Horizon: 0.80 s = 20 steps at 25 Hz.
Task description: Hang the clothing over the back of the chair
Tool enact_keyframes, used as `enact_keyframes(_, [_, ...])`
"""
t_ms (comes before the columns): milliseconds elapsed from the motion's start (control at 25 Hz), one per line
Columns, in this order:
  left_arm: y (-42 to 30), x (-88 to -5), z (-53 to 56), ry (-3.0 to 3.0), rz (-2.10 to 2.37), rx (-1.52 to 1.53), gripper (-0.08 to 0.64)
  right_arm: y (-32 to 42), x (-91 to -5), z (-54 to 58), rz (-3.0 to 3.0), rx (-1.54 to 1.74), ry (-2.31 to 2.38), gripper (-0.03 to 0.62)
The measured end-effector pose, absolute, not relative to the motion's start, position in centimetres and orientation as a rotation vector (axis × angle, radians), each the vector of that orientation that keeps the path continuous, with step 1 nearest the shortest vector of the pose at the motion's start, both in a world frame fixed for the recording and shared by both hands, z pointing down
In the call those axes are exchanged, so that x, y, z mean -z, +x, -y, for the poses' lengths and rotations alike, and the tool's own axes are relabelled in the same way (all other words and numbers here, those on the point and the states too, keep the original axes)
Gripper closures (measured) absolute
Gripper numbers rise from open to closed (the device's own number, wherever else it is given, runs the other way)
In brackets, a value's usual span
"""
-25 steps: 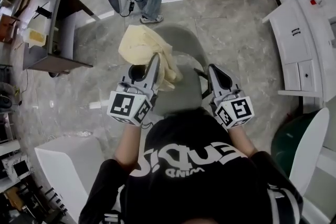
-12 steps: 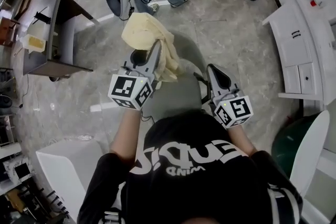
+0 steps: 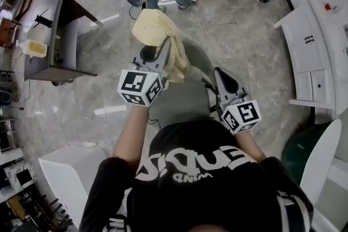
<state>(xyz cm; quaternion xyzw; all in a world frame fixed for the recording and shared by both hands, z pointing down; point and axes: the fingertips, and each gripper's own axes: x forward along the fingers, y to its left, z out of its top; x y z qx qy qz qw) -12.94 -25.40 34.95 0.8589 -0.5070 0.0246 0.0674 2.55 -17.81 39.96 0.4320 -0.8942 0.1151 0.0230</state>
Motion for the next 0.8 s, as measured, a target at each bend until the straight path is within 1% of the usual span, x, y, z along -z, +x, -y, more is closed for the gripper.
enact_keyframes(440, [-12.7,-38.7,31.2,2.567,1.511,-0.142,0.460,2.2,-41.2,19.5,2.741,-0.405,1.333,0.578])
enact_keyframes(800, [-11.9,-44.2,35.9,2.497,1.505,-0.205,0.460,3.8,-42.2,20.7,2.695,-0.439,1.369,0.578])
